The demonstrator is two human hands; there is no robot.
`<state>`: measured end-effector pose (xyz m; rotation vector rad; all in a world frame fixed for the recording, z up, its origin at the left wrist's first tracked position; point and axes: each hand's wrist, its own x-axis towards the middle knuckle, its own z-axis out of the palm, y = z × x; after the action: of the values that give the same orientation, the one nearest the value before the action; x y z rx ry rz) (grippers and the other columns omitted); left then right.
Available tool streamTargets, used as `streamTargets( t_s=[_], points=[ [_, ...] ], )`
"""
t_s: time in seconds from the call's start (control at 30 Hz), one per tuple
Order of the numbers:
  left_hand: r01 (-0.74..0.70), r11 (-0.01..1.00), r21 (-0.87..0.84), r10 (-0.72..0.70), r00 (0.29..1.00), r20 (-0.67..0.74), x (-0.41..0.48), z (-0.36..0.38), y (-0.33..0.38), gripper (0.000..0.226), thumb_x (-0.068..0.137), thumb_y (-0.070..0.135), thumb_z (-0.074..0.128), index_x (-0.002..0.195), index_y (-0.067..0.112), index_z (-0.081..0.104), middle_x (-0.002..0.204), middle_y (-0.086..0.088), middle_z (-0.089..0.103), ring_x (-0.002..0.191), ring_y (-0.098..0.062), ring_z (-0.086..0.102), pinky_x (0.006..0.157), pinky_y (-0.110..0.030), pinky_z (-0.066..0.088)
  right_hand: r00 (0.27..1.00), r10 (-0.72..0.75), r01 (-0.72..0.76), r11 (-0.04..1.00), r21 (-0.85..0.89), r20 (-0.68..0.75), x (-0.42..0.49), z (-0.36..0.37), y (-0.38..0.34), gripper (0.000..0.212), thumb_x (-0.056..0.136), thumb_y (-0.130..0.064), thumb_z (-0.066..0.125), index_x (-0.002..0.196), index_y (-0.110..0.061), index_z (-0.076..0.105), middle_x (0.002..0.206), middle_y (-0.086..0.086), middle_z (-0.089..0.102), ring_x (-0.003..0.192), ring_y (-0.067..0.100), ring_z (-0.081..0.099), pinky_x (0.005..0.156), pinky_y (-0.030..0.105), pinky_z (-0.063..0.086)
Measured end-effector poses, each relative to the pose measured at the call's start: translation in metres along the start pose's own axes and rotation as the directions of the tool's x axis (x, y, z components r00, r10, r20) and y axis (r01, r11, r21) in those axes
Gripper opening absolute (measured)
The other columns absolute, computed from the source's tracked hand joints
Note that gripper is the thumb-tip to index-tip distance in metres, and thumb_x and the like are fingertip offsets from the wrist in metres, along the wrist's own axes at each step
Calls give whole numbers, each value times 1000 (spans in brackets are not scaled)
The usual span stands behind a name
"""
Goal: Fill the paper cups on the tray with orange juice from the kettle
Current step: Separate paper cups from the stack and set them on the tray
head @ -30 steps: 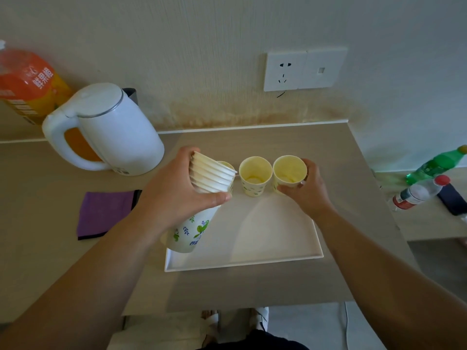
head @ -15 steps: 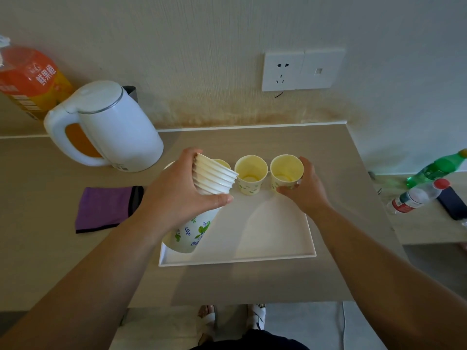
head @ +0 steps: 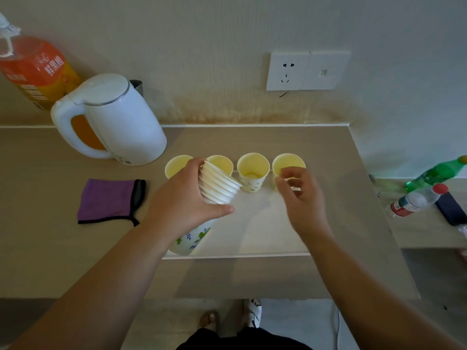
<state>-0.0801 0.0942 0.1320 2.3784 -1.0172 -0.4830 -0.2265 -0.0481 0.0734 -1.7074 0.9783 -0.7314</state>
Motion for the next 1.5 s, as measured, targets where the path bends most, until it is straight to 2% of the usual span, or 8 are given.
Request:
streamTargets(
  t_s=[0.13,0.33,0.63,0.83,1.03,1.13,1.3,1.5],
  points=[
    [-45,988,146,43,999,16,-7,-3,-10,97,55,56,82,135,28,34,116,13,55,95,-12,56,69,-27,39,908,-160,164,986,21,386,-25,36,-45,10,89,-25,61,86,-35,60,91,-16,58,79,-1,51,69,11,40],
    [-36,975,221,36,999,1,-27,-32,-50,94,55,59,79,132,29,34,115,14,55,98,-13,58,77,-32,49,865,-83,72,997,40,495,-46,80,-69,12,92,-24,59,83,-20,67,74,-6,61,64,9,48,61,14,40],
    [-27,979,203,25,1000,12,-43,-54,-102,77,61,59,76,122,29,40,109,14,56,93,-11,58,73,-34,50,970,-9,-14,996,90,243,-78,142,-84,23,96,-24,51,73,-27,54,63,-13,50,58,0,45,56,9,36],
    [-37,988,151,31,999,44,-56,-60,-123,74,60,60,75,119,33,40,107,17,56,92,-8,57,72,-33,50,973,-44,25,996,88,228,-79,148,-90,9,90,-26,61,87,-30,53,105,-7,52,88,2,53,72,10,45],
    [-50,984,168,42,998,52,-59,-58,-126,77,59,63,73,122,33,40,108,15,56,90,-10,59,69,-35,52,862,237,-447,774,448,449,-77,158,-72,65,76,-10,77,132,-16,45,118,8,64,103,17,66,90,35,54],
    [9,993,120,-15,999,51,-61,-58,-129,83,58,60,75,127,32,38,111,15,55,94,-10,57,73,-34,50,852,239,-492,666,560,465,-69,148,-64,49,80,-4,69,124,-13,53,110,8,69,102,21,67,84,32,57],
    [138,990,-16,-138,990,-21,-62,-65,-137,86,62,55,79,131,31,34,111,15,50,95,-8,51,72,-28,40,952,218,-290,863,414,213,-51,126,-31,62,75,-3,75,126,-22,46,116,-4,60,106,13,61,81,32,55],
    [195,980,-44,-197,979,-53,-68,-66,-139,90,63,53,79,136,30,32,112,16,45,97,-7,46,75,-28,37,958,48,-84,989,118,281,-50,153,5,69,66,-5,84,109,-35,38,107,-22,50,101,0,54,83,18,48]
  ],
)
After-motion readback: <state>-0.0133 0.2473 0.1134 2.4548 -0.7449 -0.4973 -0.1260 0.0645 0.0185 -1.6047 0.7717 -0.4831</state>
